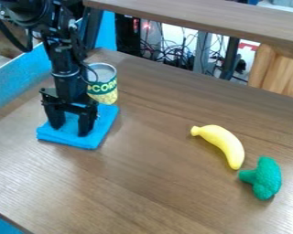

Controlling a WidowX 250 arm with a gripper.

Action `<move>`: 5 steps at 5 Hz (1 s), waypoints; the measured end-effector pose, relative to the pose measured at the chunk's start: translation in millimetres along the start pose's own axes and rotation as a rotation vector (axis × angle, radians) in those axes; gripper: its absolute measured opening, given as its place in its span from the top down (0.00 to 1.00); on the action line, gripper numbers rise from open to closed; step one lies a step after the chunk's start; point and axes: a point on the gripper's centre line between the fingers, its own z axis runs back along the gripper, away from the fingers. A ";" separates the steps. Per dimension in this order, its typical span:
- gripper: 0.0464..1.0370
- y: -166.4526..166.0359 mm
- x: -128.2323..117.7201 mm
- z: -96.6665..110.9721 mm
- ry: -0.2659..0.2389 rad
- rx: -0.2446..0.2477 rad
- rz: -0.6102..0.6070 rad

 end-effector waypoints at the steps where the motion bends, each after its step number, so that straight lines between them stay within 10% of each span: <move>1: 0.04 -30.4 -16.8 -1.1 0.002 0.019 -0.109; 5: 0.04 -122.0 -49.5 -3.5 -0.044 0.096 -0.390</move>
